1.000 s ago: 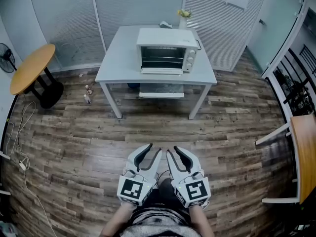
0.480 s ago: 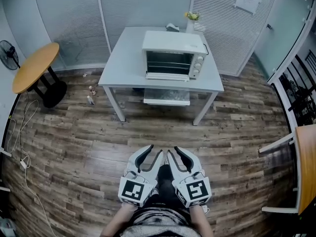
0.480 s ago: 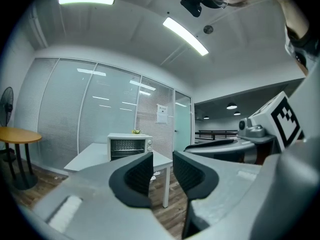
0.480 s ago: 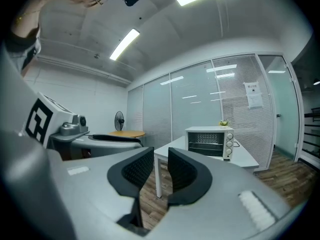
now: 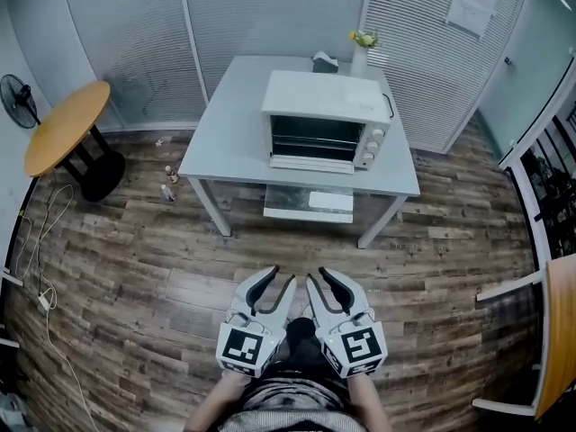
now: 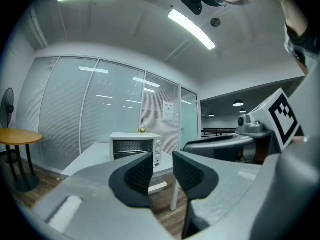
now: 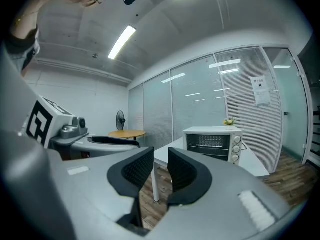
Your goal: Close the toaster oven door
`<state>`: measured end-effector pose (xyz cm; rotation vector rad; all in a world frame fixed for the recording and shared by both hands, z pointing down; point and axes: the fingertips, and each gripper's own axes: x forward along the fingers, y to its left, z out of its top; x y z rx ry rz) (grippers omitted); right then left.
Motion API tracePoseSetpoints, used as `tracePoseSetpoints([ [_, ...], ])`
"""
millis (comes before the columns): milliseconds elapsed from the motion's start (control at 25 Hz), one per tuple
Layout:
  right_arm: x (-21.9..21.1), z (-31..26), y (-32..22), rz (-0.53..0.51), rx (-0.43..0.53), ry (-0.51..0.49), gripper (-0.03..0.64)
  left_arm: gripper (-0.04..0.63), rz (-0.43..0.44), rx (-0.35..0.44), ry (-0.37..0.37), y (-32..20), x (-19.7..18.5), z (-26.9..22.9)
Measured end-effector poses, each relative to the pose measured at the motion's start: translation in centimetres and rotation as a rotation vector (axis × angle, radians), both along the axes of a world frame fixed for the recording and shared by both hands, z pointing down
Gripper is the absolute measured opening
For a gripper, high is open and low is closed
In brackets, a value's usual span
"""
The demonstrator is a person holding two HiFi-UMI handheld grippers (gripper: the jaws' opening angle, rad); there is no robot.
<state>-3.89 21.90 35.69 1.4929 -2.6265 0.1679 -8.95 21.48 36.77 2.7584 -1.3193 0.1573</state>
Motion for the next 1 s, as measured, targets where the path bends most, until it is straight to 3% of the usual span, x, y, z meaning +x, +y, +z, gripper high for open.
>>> tracePoseSetpoints([
  [400,1.2,0.0,-9.0,-0.067,-0.02,0.009,0.086,0.115,-0.029,-0.022,-0.001,-9.0,2.3,0.0],
  [1000,6.1,0.3,-15.8,-0.085,-0.017,-0.001,0.083,0.115,-0.044,-0.035,-0.01,-16.0,7.3,0.3],
])
